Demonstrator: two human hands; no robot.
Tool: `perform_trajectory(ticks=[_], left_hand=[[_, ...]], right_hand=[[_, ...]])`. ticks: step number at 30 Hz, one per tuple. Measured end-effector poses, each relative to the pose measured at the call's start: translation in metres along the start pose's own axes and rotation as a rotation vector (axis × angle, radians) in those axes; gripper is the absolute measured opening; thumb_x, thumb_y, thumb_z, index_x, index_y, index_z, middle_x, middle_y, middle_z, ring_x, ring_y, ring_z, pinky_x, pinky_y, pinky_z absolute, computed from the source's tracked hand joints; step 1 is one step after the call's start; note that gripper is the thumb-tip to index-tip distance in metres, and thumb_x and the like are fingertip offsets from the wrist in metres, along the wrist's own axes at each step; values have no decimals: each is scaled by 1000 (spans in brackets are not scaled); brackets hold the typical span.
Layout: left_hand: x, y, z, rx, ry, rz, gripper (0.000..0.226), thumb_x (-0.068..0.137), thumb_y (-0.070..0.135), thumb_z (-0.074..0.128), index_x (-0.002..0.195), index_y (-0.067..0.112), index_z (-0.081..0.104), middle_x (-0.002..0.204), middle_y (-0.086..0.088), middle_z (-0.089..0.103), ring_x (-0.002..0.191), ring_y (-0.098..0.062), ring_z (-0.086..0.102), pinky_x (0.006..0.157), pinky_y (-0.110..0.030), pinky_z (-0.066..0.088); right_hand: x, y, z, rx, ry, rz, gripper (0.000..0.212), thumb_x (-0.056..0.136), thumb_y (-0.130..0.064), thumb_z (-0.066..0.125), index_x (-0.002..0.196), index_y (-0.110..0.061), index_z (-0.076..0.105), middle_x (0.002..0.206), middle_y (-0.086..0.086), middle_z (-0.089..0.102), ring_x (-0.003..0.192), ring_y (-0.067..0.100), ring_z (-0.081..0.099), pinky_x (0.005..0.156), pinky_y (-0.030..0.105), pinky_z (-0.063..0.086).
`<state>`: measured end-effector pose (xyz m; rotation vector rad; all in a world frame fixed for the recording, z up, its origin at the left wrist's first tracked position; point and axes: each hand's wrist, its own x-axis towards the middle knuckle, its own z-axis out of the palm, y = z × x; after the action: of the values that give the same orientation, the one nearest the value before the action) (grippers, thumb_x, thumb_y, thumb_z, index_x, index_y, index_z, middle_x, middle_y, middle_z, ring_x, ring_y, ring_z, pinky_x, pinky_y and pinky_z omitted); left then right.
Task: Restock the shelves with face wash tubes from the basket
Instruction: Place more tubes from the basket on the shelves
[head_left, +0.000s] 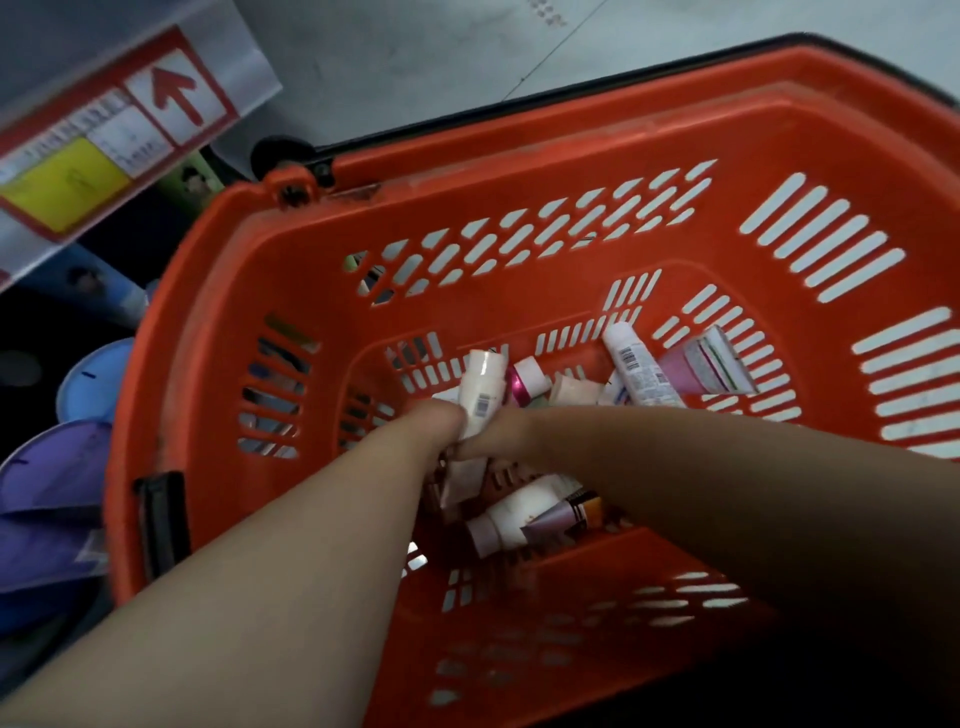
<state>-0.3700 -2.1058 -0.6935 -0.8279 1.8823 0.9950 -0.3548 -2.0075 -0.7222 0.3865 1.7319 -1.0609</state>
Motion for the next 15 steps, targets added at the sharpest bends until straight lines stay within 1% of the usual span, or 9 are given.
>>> perform_trajectory(ticks=[1,3,5,7,8,9,11,13,15], left_hand=[[2,1,0,-22,10,-7,33,96,10,40,123,0,56,125,-18,59,110,-31,58,95,-38,47],[1,4,-2,-81,-29,-13,34,95,14,41,123,2,57,126,-18,59,115,-33,57,100,-46,46],[-4,6,-3,-120,-75,19,38,92,30,47,120,6,59,121,-14,62,113,-32,58,101,-45,46],[-9,6,-2,-170,-157,12,62,76,56,59,120,12,59,115,-12,66,104,-31,63,97,-43,49],[-16,8,-1,-190,-204,3,67,73,58,63,122,12,57,111,-12,67,96,-30,66,91,-42,52],[-25,10,0,-219,-239,20,61,79,50,64,124,11,54,106,-15,68,87,-29,67,82,-41,55],[-40,15,0,-304,-272,25,44,92,33,56,126,6,48,93,-18,65,80,-31,65,68,-40,54],[-55,18,-5,-368,-260,32,41,97,31,50,129,5,46,101,-18,65,97,-32,64,74,-43,53],[-69,18,-14,-413,-222,75,47,97,31,50,135,4,42,123,-17,60,112,-30,60,85,-42,52]], right_hand=[[4,2,-1,32,24,8,60,66,-42,76,117,-16,58,110,9,68,102,24,65,85,38,53],[3,0,-1,73,37,24,56,71,-41,73,118,-16,56,109,10,69,97,26,68,79,38,56],[-7,-4,-5,60,36,55,52,79,-43,66,118,-11,57,110,12,68,99,28,67,87,41,55],[-20,-9,-12,-36,-62,84,37,88,-41,57,110,-10,60,115,9,64,112,31,61,99,43,48],[-28,-12,-17,-86,-121,95,29,91,-37,54,105,-13,60,115,7,61,119,32,56,103,43,45],[-37,-16,-22,-139,-140,107,26,91,-35,56,105,-14,60,116,6,60,121,32,54,104,43,44],[-56,-25,-32,-156,-152,132,43,82,-41,65,114,-11,59,114,9,62,111,28,58,98,44,46],[-76,-36,-41,-151,-173,137,46,81,-42,68,109,-7,59,103,11,65,98,27,61,88,39,49],[-100,-47,-48,-204,-83,86,31,87,-32,65,100,-5,58,90,11,64,82,23,61,73,33,52]])
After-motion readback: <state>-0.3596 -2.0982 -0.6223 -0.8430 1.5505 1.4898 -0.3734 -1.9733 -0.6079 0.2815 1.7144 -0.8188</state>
